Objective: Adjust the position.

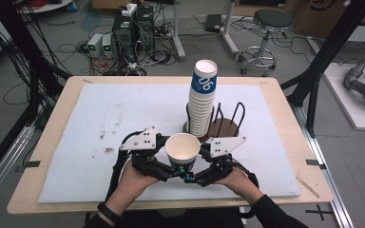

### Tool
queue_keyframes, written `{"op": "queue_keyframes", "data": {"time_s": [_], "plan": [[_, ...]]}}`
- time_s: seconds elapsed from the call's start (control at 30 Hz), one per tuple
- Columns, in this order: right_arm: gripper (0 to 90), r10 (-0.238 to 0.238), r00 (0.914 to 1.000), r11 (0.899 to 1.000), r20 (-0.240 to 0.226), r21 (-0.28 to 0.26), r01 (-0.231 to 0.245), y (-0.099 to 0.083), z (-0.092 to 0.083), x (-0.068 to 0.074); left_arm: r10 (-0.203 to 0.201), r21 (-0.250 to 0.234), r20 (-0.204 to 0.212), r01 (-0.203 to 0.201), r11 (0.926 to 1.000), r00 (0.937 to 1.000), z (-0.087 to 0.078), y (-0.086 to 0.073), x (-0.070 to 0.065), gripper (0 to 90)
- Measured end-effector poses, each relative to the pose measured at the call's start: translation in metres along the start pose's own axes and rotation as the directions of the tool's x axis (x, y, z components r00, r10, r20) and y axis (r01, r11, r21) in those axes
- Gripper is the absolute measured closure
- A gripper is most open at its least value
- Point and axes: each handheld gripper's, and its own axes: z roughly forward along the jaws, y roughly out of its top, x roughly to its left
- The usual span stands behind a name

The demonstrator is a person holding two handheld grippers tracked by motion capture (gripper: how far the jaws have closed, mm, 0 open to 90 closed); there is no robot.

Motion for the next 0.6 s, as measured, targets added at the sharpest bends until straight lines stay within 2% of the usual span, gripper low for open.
{"op": "queue_keyframes", "data": {"time_s": [0.07,0.2,0.43,0.6], "plan": [[23.2,0.005,1.0000,1.000,0.003,-0.014,-0.005,0.0015,-0.0001,0.0011,-0.002,-0.004,0.003,0.002,1.0000,1.0000,0.0001,-0.0005,0.0005,23.6],[22.2,0.019,0.9998,0.999,-0.006,-0.050,-0.019,0.0052,-0.0004,0.0036,-0.006,-0.015,0.012,0.006,0.9999,0.9999,0.0005,-0.0009,0.0004,23.7],[27.7,0.024,0.9997,0.997,-0.008,-0.069,-0.024,0.0052,-0.0006,0.0029,-0.001,-0.013,0.024,0.002,0.9999,0.9997,0.0018,-0.0017,0.0001,23.8],[27.9,0.023,0.9996,0.997,-0.015,-0.073,-0.024,0.0043,-0.0008,0.0023,0.001,-0.021,0.012,-0.001,0.9998,0.9999,0.0023,-0.0004,-0.0013,19.9]]}}
